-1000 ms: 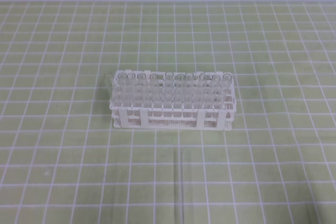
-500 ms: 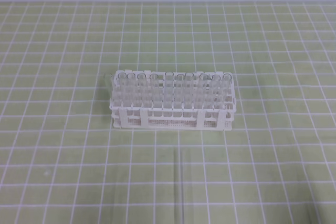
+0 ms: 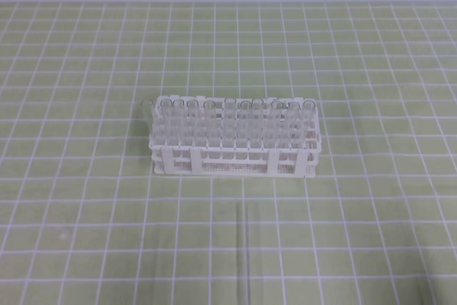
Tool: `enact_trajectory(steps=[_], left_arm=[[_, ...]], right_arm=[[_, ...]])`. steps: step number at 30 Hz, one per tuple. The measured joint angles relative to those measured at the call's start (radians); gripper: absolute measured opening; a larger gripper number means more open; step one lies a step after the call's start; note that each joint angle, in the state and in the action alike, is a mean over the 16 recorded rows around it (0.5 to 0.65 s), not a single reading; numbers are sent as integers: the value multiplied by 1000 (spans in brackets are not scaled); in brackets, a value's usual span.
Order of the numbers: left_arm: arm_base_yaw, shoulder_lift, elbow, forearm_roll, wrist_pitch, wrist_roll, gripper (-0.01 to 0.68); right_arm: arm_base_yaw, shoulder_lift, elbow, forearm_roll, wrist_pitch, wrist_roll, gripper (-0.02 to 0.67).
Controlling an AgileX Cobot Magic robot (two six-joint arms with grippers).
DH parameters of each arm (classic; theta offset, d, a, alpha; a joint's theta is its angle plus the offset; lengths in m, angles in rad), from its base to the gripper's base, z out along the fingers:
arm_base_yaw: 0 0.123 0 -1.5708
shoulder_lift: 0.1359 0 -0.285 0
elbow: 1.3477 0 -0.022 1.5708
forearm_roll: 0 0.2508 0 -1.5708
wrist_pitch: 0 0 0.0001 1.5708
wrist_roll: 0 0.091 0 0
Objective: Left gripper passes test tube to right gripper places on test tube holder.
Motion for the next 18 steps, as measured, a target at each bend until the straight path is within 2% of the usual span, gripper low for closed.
enact_trajectory(steps=[18], left_arm=[[0, -26, 10, 0, -20, -23, 257]], right_arm=[[0, 0, 0, 0, 0, 0, -18]])
